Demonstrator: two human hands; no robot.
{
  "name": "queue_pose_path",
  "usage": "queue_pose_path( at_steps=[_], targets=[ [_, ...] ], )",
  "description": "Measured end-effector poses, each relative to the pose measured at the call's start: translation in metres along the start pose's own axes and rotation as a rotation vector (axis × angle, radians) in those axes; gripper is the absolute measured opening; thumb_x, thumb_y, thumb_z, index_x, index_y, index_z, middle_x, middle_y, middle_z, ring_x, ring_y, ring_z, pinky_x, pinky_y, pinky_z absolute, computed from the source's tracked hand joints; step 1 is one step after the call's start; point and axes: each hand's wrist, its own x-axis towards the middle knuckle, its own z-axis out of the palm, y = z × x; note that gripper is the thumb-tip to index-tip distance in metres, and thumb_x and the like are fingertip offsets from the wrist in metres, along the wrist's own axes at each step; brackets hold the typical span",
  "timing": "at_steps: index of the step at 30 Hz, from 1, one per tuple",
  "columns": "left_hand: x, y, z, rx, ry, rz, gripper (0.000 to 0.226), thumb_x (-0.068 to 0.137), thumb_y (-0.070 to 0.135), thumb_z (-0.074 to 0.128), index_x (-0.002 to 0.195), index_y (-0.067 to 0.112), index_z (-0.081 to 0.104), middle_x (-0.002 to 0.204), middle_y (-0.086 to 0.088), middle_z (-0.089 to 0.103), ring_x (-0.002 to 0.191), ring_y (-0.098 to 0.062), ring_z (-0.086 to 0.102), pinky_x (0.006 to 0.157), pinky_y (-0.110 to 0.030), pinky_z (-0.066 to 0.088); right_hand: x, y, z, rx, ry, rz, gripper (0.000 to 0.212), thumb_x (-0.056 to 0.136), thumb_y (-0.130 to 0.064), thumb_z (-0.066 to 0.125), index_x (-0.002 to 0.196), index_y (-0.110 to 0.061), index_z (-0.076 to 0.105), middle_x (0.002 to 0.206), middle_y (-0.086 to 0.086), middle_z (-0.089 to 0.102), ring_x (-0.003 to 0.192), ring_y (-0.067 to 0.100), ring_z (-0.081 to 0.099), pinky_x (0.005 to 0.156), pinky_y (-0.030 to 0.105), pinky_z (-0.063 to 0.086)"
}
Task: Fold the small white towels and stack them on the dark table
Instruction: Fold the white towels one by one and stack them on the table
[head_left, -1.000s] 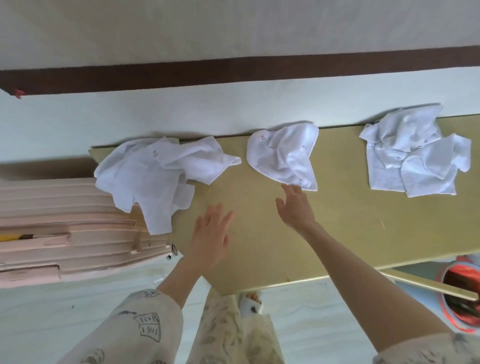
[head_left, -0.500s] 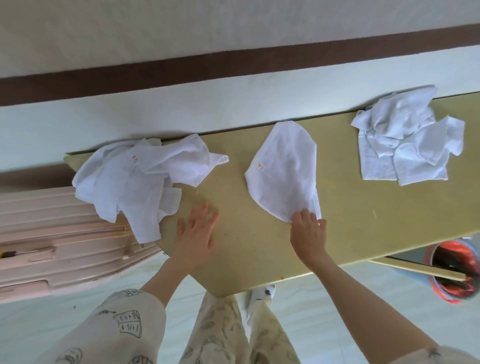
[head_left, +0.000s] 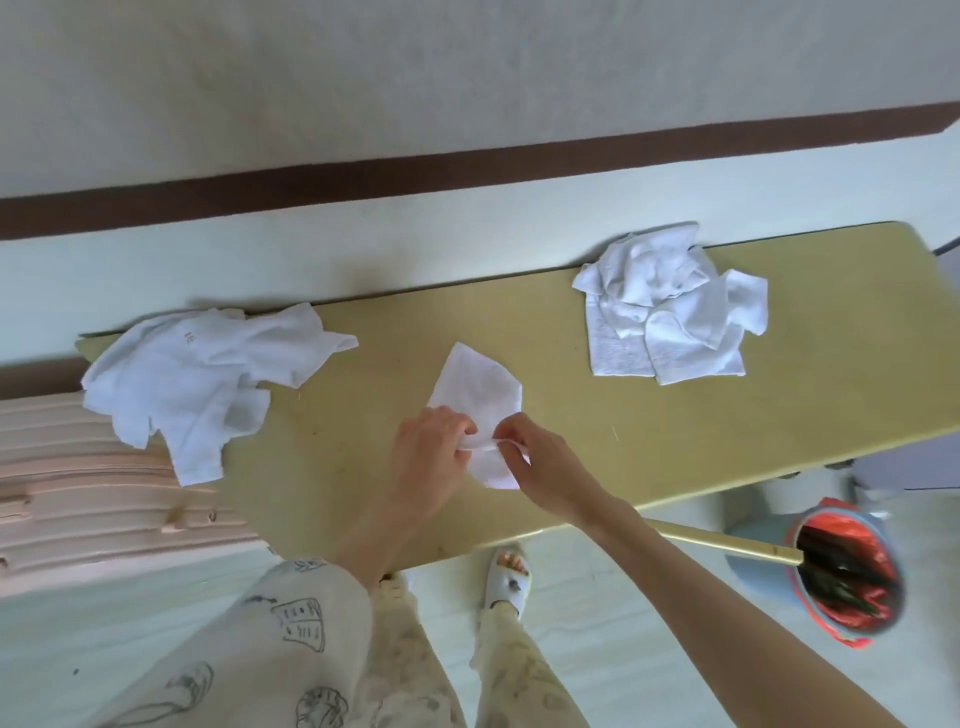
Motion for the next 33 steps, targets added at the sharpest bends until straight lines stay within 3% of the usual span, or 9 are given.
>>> queue_pose_path(
  at_steps=[3,7,11,14,17,22,26,30,33],
  targets=[
    [0.002,0.015,-0.010,-0.048,0.039,-0.132,0.020,0.078,0.000,0.055,0.090,0.010,0.066,0.085,-0.004,0.067,0.078,-0.026,0.062,0.066,-0.032,0.045,-0.014,0.011,-0.039,-0.024,-0.050,-0.021,0.012,0.093,-0.012,0.050,0.102,-0.007,0.057,0.090,-0.002,0.057,0.081,0.017,0.050,0.065,0.014,0.035],
    [-0.002,0.014,-0.038,-0.031,0.053,-0.164,0.017,0.090,0.010,0.054,0.100,0.008,0.067,0.096,-0.005,0.066,0.089,-0.024,0.061,0.072,-0.026,0.038,-0.022,0.033,-0.082,-0.140,-0.059,-0.007,0.014,0.090,-0.010,0.052,0.100,-0.009,0.061,0.091,-0.004,0.054,0.086,0.014,0.048,0.065,0.017,0.030],
    [0.008,0.021,-0.068,-0.035,0.111,-0.209,0.017,0.091,0.016,0.054,0.101,0.008,0.066,0.097,-0.005,0.065,0.092,-0.023,0.059,0.074,-0.027,0.038,-0.012,0.029,-0.112,-0.123,0.098,0.006,0.019,0.090,-0.009,0.053,0.104,-0.007,0.066,0.103,0.002,0.066,0.094,0.011,0.055,0.073,0.012,0.030],
    [0.020,0.028,-0.096,-0.061,0.196,-0.226,0.019,0.089,0.023,0.059,0.097,0.007,0.066,0.094,-0.004,0.066,0.088,-0.020,0.058,0.076,-0.028,0.042,0.003,0.010,-0.131,-0.066,0.226,0.031,0.019,0.091,-0.015,0.055,0.104,-0.009,0.068,0.105,0.003,0.069,0.102,0.015,0.059,0.077,0.017,0.036],
    [0.028,0.037,-0.129,-0.121,0.328,-0.236,0.019,0.086,0.026,0.063,0.090,0.008,0.065,0.083,-0.001,0.063,0.079,-0.016,0.056,0.072,-0.026,0.040,0.015,-0.012,-0.149,-0.075,0.369,-0.004,0.020,0.090,-0.021,0.057,0.103,-0.011,0.070,0.101,0.003,0.070,0.098,0.016,0.060,0.069,0.015,0.032],
    [0.020,0.043,-0.160,-0.171,0.465,-0.169,0.009,0.089,0.012,0.058,0.093,0.007,0.063,0.091,0.000,0.062,0.084,-0.015,0.054,0.078,-0.025,0.040,0.018,-0.033,-0.162,0.015,0.450,-0.109,0.019,0.091,-0.014,0.054,0.102,-0.013,0.070,0.094,-0.005,0.067,0.083,0.011,0.056,0.065,0.002,0.035],
    [-0.004,0.029,-0.133,-0.155,0.383,-0.136,0.012,0.088,0.003,0.056,0.094,0.006,0.066,0.093,-0.001,0.063,0.086,-0.017,0.055,0.080,-0.029,0.043,0.005,-0.014,-0.138,0.009,0.431,-0.109,0.021,0.091,-0.009,0.054,0.104,-0.012,0.070,0.094,-0.006,0.065,0.080,0.011,0.055,0.069,0.001,0.036],
    [-0.036,-0.004,-0.071,-0.131,0.117,-0.178,0.012,0.086,0.006,0.059,0.087,0.015,0.067,0.088,0.005,0.063,0.087,-0.015,0.058,0.085,-0.035,0.048,-0.013,0.036,-0.092,-0.045,0.283,-0.010,0.019,0.090,-0.006,0.056,0.102,-0.008,0.071,0.104,0.003,0.071,0.097,0.017,0.064,0.080,0.007,0.036],
    [-0.057,-0.023,-0.029,-0.158,-0.069,-0.249,0.013,0.085,0.005,0.060,0.087,0.015,0.068,0.089,0.005,0.063,0.084,-0.010,0.057,0.083,-0.029,0.047,-0.025,0.076,-0.058,-0.089,0.128,0.141,0.020,0.091,-0.010,0.055,0.101,-0.012,0.072,0.109,0.001,0.070,0.105,0.017,0.063,0.088,0.014,0.037]
  ],
)
